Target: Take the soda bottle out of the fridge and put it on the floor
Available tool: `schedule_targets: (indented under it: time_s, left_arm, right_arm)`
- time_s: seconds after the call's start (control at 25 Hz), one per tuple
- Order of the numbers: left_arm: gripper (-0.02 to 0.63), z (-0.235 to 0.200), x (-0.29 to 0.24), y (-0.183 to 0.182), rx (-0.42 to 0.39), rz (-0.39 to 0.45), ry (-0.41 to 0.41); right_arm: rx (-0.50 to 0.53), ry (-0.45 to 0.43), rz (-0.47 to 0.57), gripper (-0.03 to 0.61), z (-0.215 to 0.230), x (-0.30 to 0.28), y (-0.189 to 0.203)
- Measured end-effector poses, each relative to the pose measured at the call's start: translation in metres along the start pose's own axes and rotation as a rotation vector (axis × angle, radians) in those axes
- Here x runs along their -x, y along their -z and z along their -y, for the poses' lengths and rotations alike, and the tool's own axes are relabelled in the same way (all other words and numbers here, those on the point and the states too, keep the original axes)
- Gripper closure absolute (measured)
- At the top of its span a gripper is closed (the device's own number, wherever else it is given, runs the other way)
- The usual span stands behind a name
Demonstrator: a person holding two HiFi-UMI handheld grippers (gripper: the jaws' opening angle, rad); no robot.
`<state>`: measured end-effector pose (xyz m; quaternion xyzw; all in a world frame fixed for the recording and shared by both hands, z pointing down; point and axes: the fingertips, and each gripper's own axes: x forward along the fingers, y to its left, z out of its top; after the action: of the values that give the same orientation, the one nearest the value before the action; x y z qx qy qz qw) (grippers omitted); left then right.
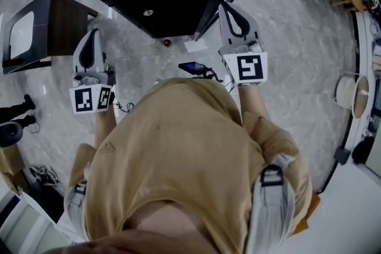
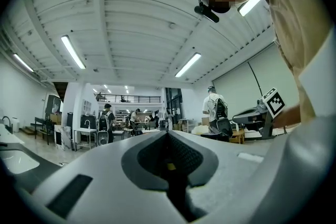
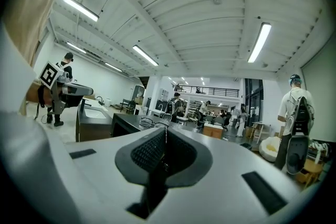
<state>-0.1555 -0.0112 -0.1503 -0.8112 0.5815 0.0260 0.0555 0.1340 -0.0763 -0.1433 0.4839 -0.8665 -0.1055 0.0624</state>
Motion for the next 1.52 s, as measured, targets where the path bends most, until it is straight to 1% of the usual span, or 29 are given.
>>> schedule_targets:
  time_s: [0.32, 0.8, 1.08, 1.52]
  left_arm:
    - [0.611, -0.001, 0.007, 0.001, 0.007, -0.002, -0.012]
    - [0.611, 0.001, 0.001, 0.008, 0.035, -0.020, 0.000]
    - [0.611, -0.001, 0.000, 0.012, 0.050, -0.041, -0.008]
    - [0.612, -0.001, 0.000, 0.016, 0.073, -0.042, 0.003]
  right_arm:
    - [0.002, 0.006, 0.030, 0.577, -0.001, 0.003, -0.012]
    - [0.027, -0.033, 0.027, 0.577, -0.018, -0.010, -0.019]
    - [-0.052, -0.052, 0.025, 0.577, -0.016, -0.015, -0.029]
    - [-0.057, -0.045, 0.014, 0.577, -0.020, -0.010, -0.030]
